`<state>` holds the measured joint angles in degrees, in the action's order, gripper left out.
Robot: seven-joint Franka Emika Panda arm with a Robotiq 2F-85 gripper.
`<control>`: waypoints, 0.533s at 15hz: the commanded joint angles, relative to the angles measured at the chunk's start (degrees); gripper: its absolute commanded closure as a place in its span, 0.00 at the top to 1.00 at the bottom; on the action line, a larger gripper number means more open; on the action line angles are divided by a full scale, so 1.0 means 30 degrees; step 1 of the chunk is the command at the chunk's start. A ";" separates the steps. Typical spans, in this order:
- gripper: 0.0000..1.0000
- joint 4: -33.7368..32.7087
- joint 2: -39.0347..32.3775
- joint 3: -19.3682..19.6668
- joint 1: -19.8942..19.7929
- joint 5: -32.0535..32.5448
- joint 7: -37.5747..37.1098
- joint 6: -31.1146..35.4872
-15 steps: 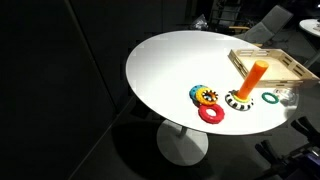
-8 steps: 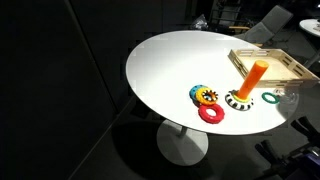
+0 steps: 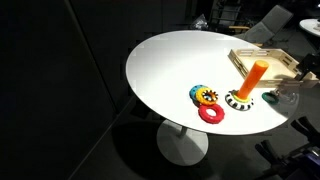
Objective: Pick up the clear ring and put it on the ring holder
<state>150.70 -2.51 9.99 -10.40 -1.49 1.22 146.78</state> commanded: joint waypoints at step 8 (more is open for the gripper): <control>1.00 -0.1517 -0.4092 -0.0584 0.0533 -0.0372 -0.0487 0.1632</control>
<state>146.64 -12.91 8.93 -8.97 -1.51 0.20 149.29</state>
